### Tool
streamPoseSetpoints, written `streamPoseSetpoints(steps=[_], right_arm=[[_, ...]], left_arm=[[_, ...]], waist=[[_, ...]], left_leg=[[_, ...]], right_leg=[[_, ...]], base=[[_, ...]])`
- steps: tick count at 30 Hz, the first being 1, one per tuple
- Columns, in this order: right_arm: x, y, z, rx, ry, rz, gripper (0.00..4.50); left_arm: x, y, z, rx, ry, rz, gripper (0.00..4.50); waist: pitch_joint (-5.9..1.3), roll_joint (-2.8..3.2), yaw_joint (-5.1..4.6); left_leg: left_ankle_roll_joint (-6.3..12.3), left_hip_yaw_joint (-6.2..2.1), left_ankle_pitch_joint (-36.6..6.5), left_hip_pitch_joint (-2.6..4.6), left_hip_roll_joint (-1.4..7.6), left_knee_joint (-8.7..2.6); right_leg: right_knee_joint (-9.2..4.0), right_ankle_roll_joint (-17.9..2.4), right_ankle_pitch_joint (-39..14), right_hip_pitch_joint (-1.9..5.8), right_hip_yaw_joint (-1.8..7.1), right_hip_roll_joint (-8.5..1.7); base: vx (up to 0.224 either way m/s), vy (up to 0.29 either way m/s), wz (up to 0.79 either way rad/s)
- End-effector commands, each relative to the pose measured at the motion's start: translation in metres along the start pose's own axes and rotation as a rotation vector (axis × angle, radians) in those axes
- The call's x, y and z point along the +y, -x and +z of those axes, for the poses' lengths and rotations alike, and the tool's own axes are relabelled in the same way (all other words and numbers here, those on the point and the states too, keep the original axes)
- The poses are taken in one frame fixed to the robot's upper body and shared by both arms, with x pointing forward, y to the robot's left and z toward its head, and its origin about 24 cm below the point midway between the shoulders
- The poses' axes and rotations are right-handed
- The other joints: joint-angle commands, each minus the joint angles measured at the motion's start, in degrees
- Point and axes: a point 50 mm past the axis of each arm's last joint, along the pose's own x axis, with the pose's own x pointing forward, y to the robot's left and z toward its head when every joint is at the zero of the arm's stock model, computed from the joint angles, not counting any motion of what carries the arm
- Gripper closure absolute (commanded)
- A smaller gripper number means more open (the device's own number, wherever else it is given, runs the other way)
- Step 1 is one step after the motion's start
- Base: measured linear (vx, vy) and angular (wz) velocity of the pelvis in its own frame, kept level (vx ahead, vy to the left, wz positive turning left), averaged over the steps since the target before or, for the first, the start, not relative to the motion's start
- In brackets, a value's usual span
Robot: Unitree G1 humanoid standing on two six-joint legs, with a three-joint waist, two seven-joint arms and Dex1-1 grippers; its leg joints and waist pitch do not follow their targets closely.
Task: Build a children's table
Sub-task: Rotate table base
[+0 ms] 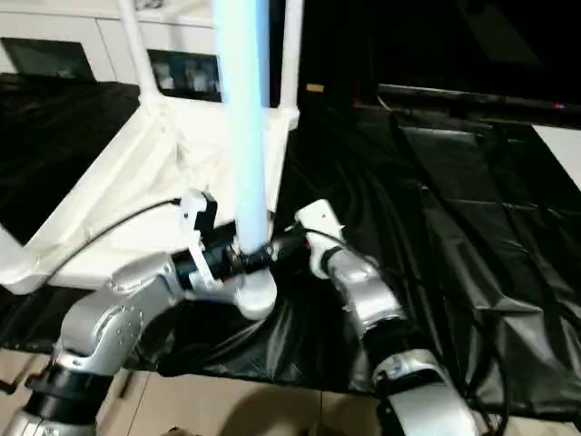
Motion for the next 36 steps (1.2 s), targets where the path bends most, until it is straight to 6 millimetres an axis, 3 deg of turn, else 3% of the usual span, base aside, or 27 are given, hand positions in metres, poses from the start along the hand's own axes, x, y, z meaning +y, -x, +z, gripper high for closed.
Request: streamPoseSetpoints(steps=[1, 3, 4, 6, 8, 9, 10, 13, 14, 15, 16, 19, 20, 24, 25, 28, 35, 36], right_arm=[[-0.016, 0.01, -0.005, -0.008, -0.013, -0.043, 0.0], [-0.022, 0.015, -0.008, -0.014, -0.011, -0.046, 0.0], [-0.023, 0.017, -0.008, -0.018, -0.014, -0.041, 0.0], [-0.028, 0.029, -0.009, -0.045, -0.026, 0.009, 0.0], [-0.031, 0.038, -0.007, -0.066, -0.01, 0.062, 0.0], [-0.031, 0.039, -0.006, -0.068, -0.005, 0.07, 0.0], [-0.033, 0.047, -0.004, -0.079, 0.03, 0.112, 0.0], [-0.033, 0.055, -0.001, -0.095, 0.065, 0.158, 0.0], [-0.033, 0.06, 0.001, -0.101, 0.085, 0.192, 0.0], [-0.032, 0.061, 0.001, -0.102, 0.088, 0.198, 0.0], [-0.032, 0.064, 0.003, -0.106, 0.097, 0.219, 0.0], [-0.026, 0.074, 0.004, -0.106, 0.127, 0.314, 0.0], [-0.023, 0.077, 0.003, -0.1, 0.136, 0.348, 0.0], [-0.018, 0.083, 0.003, -0.088, 0.158, 0.403, 0.0], [-0.015, 0.085, 0.004, -0.088, 0.166, 0.43, 0.0], [-0.011, 0.089, 0.006, -0.083, 0.191, 0.466, 0.0], [-0.011, 0.095, 0.007, -0.066, 0.203, 0.478, 0.0], [-0.011, 0.096, 0.007, -0.065, 0.204, 0.479, 0.0]], left_arm=[[0.02, 0.014, -0.003, 0.039, -0.043, 0.118, 0.05], [0.024, 0.018, -0.005, 0.048, -0.081, 0.119, 0.05], [0.024, 0.02, -0.005, 0.05, -0.088, 0.111, 0.05], [0.023, 0.028, -0.006, 0.073, -0.118, 0.034, 0.05], [0.022, 0.035, -0.01, 0.129, -0.122, -0.048, 0.05], [0.022, 0.036, -0.011, 0.141, -0.124, -0.06, 0.05], [0.026, 0.042, -0.015, 0.208, -0.146, -0.114, 0.05], [0.033, 0.048, -0.018, 0.28, -0.167, -0.153, 0.05], [0.039, 0.053, -0.018, 0.328, -0.176, -0.178, 0.05], [0.04, 0.053, -0.018, 0.335, -0.177, -0.182, 0.05], [0.043, 0.056, -0.017, 0.36, -0.179, -0.194, 0.33], [0.056, 0.065, -0.015, 0.469, -0.242, -0.218, 0.41], [0.061, 0.066, -0.013, 0.494, -0.264, -0.219, 0.61], [0.072, 0.066, -0.008, 0.528, -0.316, -0.221, 0.93], [0.077, 0.065, -0.006, 0.541, -0.338, -0.223, 1.06], [0.082, 0.063, -0.003, 0.581, -0.387, -0.24, 1.22], [0.092, 0.065, -0.006, 0.708, -0.436, -0.291, 1.85], [0.093, 0.065, -0.007, 0.718, -0.425, -0.302, 1.97]], waist=[[-3.66, -0.13, 0.45], [-3.62, -0.27, 0.46], [-3.59, 0.07, 0.54], [-3.69, 0.16, 0.69], [-3.68, 0.81, 0.74], [-3.67, 0.64, 0.76], [-3.61, 1.13, 0.85], [-3.52, 1.29, 0.88], [-3.48, 1.73, 1.03], [-3.48, 1.62, 1.03], [-3.42, 1.56, 1.04], [-3.47, 1.67, 1.33], [-3.52, 1.9, 1.37], [-3.56, 1.88, 1.43], [-3.63, 2.5, 1.52], [-3.72, 2.19, 1.69], [-3.68, 2.83, 1.72], [-3.68, 2.67, 1.74]], left_leg=[[-0.27, -0.44, -12.56, 0.47, 1.3, -4.07], [-0.14, -0.42, -13.25, 0.45, 1.26, -4.09], [-0.21, -0.42, -13.72, 0.45, 1.21, -4.11], [0.04, -0.61, -14.29, 0.41, 1.29, -4.17], [0.23, -0.75, -14.39, 0.47, 1.34, -4.31], [0.45, -0.66, -14.61, 0.5, 1.37, -4.33], [0.56, -0.72, -14.63, 0.6, 1.31, -4.35], [0.66, -0.61, -15.82, 0.79, 1.32, -4.39], [0.32, -0.72, -15.94, 0.73, 1.26, -4.47], [0.29, -0.6, -16.51, 0.93, 1.29, -4.46], [0.12, -0.7, -16.91, 0.78, 1.28, -4.54], [0.13, -0.81, -16.99, 0.9, 1.35, -4.57], [0.12, -0.82, -16.69, 0.91, 1.34, -4.54], [-0.16, -0.87, -16.83, 0.85, 1.4, -4.6], [-0.28, -0.87, -17.3, 1.07, 1.35, -4.5], [-0.25, -0.9, -16.68, 0.89, 1.44, -4.47], [-0.61, -1.0, -17.07, 0.81, 1.47, -4.45], [-0.6, -0.92, -17.35, 0.88, 1.39, -4.43]], right_leg=[[-3.87, -10.64, -12.49, 2.69, 1.87, -2.41], [-4.05, -10.26, -13.32, 2.7, 1.88, -2.35], [-4.23, -10.13, -13.78, 2.66, 1.86, -2.36], [-4.17, -9.72, -13.85, 2.85, 1.87, -2.46], [-3.94, -10.76, -12.93, 2.75, 1.81, -2.37], [-4.11, -10.88, -12.69, 2.72, 1.81, -2.31], [-4.06, -11.38, -11.99, 2.71, 1.78, -2.25], [-4.13, -11.69, -12.55, 2.57, 1.88, -2.22], [-4.18, -11.98, -13.33, 2.68, 1.86, -2.37], [-4.39, -11.87, -13.94, 2.5, 1.87, -2.28], [-4.32, -11.98, -14.25, 2.63, 1.89, -2.35], [-4.36, -11.64, -14.4, 2.64, 1.9, -2.33], [-4.2, -11.77, -13.67, 2.7, 1.98, -2.41], [-4.22, -12.51, -13.18, 2.73, 1.91, -2.51], [-4.27, -12.52, -12.96, 2.61, 1.91, -2.47], [-4.01, -12.95, -11.26, 2.94, 1.93, -2.7], [-4.11, -13.57, -12.07, 3.06, 1.93, -2.93], [-4.22, -13.48, -12.49, 3.03, 1.91, -2.82]], base=[[0.0, 0.0, 0.0], [0.0, 0.0, 0.0], [0.0, 0.0, 0.0], [0.0, 0.0, 0.0], [0.0, 0.0, 0.0], [0.0, 0.0, 0.0], [0.0, 0.0, 0.0], [0.0, 0.0, 0.0], [0.0, 0.0, 0.0], [0.0, 0.0, 0.0], [0.0, 0.0, 0.0], [0.0, 0.0, 0.0], [0.0, 0.0, 0.0], [0.0, 0.0, 0.0], [0.0, 0.0, 0.0], [0.0, 0.0, 0.0], [0.0, 0.0, 0.0], [0.0, 0.0, 0.0]])
